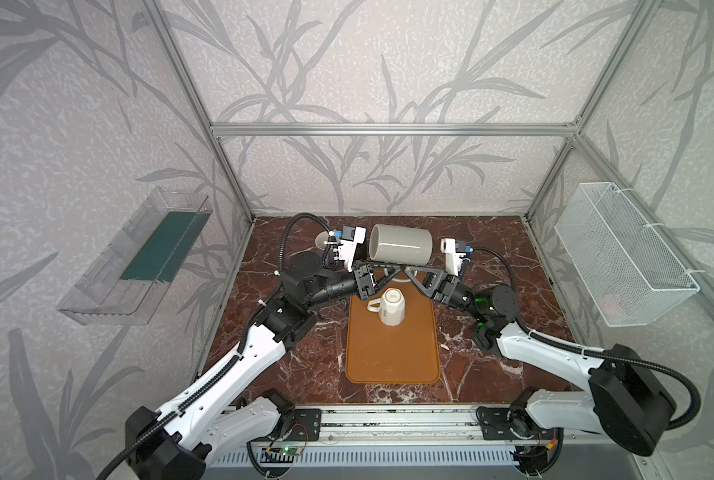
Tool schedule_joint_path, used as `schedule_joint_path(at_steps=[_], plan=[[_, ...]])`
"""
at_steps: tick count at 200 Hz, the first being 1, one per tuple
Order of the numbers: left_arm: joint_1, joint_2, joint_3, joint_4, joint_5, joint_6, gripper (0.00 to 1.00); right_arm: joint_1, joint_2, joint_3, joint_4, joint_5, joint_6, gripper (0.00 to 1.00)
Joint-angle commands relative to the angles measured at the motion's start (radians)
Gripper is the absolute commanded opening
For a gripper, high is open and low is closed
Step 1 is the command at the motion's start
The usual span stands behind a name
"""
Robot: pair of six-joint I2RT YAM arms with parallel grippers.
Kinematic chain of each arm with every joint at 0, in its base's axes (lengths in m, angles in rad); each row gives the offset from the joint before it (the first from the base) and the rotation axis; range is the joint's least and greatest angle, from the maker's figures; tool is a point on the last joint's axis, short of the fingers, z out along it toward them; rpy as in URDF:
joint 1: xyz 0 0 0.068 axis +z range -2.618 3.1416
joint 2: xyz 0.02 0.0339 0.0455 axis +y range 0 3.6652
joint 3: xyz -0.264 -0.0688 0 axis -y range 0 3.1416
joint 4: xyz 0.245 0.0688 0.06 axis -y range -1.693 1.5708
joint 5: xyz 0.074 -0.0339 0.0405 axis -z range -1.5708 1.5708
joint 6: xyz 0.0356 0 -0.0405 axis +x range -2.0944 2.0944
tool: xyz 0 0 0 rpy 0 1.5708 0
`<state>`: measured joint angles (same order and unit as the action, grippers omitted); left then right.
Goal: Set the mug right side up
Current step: 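Hold the grey mug sideways with the left gripper while the right gripper grasps its rim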
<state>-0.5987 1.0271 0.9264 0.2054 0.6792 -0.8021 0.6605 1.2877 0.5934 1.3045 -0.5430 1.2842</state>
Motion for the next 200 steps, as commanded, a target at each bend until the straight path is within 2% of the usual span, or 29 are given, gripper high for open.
schedule_joint_path(at_steps=[1,139,200], plan=[[0.007,-0.030,0.014,0.019,0.001,0.020,0.33,0.004,-0.034,0.017,0.096,0.020,-0.029,0.00],[0.013,-0.053,-0.002,-0.124,-0.046,0.089,0.42,-0.004,-0.059,-0.037,0.080,0.034,-0.026,0.00],[0.013,-0.041,-0.026,-0.155,-0.068,0.116,0.43,-0.003,-0.184,-0.084,-0.152,0.032,-0.125,0.00]])
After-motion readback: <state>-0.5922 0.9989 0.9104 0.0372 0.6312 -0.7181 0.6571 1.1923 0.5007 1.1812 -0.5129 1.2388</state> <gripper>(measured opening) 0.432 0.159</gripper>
